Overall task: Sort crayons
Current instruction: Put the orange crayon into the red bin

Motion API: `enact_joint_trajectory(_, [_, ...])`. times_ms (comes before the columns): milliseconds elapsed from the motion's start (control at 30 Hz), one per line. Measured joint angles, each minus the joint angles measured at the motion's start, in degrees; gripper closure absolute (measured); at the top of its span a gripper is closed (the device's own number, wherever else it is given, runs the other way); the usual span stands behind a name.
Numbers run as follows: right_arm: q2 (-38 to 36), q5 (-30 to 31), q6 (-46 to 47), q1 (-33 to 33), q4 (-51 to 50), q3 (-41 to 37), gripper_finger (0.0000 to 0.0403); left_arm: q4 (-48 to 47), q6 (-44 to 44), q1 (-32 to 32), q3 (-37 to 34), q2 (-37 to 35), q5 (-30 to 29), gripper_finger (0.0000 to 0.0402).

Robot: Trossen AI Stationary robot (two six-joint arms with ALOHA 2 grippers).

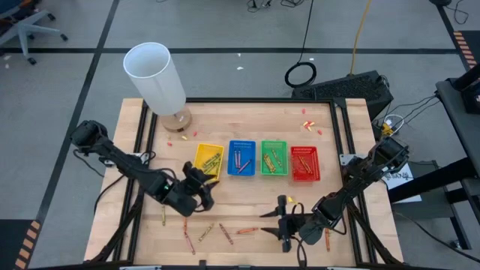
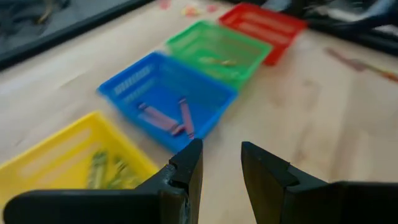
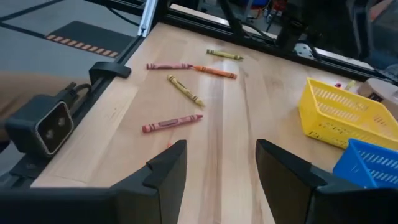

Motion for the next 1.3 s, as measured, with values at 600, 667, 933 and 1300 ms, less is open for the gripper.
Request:
enact_joint_trajectory(600, [0.00,-6.42,4.51,-0.12,-1.79,0.00,0.0227,8.30,10.28,-2.90,0.02,0.85,0.38,0.0293])
enact_joint_trajectory(667, [0.16,-6.43,4.99,-0.31,-1.66,0.00,0.0227,8.45,10.28,-3.06,0.02,1.33,0.41,0.0293])
enact_joint_trajectory(933, [3.18,-9.88,6.00,-1.93,0.34,0.02,0.0227,8.25,10.59,-3.04,0.04,2.16,0.52,0.0293])
enact_joint_trajectory(1300, [8.10,-18.95,6.94,-5.26,6.05,0.02,0.0227,8.41,10.54,-3.08,0.04,2.16,1.78,0.0293])
